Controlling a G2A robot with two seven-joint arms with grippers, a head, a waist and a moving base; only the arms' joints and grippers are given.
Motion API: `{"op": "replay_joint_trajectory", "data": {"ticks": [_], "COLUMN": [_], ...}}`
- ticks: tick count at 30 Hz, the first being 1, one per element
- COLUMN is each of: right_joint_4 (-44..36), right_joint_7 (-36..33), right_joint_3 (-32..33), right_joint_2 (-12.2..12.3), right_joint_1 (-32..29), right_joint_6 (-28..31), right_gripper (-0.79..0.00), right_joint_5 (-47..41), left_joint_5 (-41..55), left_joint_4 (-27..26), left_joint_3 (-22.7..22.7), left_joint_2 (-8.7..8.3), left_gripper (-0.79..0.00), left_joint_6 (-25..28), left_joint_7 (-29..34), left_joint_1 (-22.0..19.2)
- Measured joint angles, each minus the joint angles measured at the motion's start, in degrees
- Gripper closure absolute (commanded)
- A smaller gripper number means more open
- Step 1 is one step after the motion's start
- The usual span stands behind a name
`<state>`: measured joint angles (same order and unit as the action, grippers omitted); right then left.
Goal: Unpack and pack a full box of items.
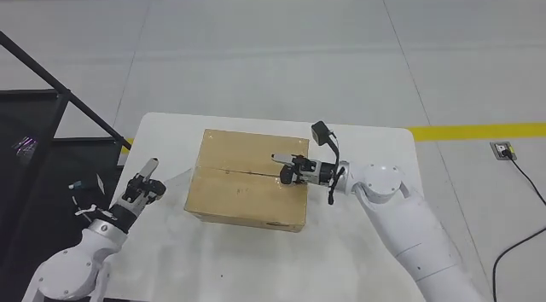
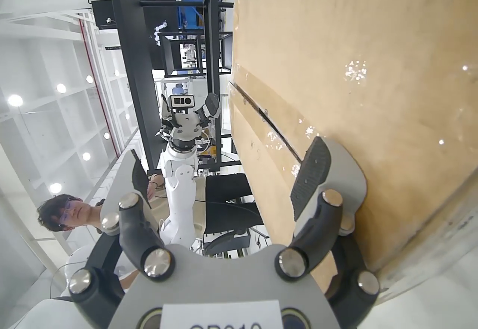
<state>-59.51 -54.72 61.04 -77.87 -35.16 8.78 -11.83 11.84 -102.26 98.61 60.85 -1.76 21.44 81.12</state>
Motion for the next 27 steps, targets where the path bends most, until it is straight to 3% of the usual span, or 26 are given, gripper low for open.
{"op": "replay_joint_trajectory", "data": {"ticks": [14,18,20,27], "right_joint_4": [-0.06,-0.06,-0.06,-0.06], "right_joint_7": [0.03,0.03,0.03,0.03], "right_joint_3": [0.07,0.07,0.07,0.07], "right_joint_2": [0.01,0.01,0.01,0.01], "right_joint_1": [-0.05,-0.05,-0.05,-0.05], "right_joint_6": [0.27,0.27,0.27,0.27], "right_gripper": [-0.785,-0.785,-0.785,-0.785], "right_joint_5": [-0.06,-0.06,-0.06,-0.06], "left_joint_5": [-0.14,4.35,9.84,16.16], "left_joint_4": [0.38,4.05,6.55,16.44], "left_joint_3": [0.79,-0.74,-1.27,-6.20], "left_joint_2": [0.02,0.58,0.82,2.15], "left_gripper": [-0.785,-0.785,-0.785,-0.785], "left_joint_6": [-0.50,-4.22,-6.24,-6.77], "left_joint_7": [-1.02,-3.33,-1.13,-5.06], "left_joint_1": [0.17,-0.44,-0.93,-5.09]}}
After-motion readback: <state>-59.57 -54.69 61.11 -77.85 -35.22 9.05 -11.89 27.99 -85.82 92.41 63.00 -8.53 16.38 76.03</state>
